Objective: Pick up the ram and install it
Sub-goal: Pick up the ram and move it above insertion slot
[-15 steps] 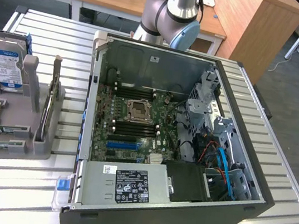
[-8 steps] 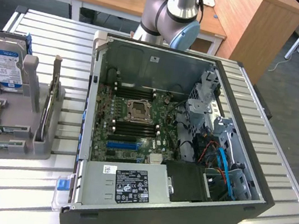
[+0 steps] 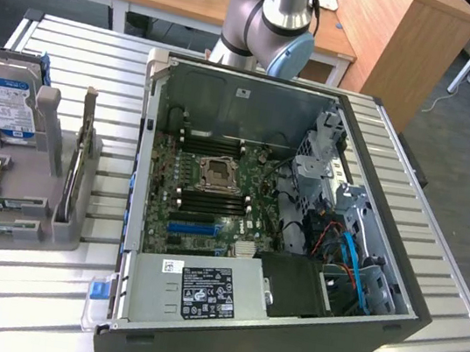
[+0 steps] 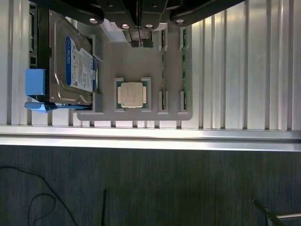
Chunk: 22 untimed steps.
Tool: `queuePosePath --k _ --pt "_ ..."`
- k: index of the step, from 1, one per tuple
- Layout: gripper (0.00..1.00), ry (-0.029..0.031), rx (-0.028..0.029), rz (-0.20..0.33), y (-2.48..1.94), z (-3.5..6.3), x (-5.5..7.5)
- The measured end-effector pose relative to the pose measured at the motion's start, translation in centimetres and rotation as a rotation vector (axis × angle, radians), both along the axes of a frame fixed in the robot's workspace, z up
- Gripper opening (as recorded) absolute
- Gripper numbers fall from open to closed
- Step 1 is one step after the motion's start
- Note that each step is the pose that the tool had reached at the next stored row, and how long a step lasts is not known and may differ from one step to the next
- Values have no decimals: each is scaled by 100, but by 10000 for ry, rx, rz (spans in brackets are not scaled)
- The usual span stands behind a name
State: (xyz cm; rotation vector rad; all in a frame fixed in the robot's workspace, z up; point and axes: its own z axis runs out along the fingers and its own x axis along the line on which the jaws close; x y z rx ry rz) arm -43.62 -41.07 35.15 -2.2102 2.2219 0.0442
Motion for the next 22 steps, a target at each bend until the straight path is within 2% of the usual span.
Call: queuePosePath --k 5,6,7,9,11,12,16,22 --pt "11 -3 1 0 0 -1 0" --pt "17 -3 1 0 0 -1 0" --pt "17 -3 1 0 0 -1 0" --pt "29 -3 1 0 0 -1 0" --pt "29 -2 1 0 0 -1 0" --pt "36 -2 1 0 0 -1 0" --pt "36 -6 7 0 0 -19 0" --pt "36 -2 8 0 0 -103 0"
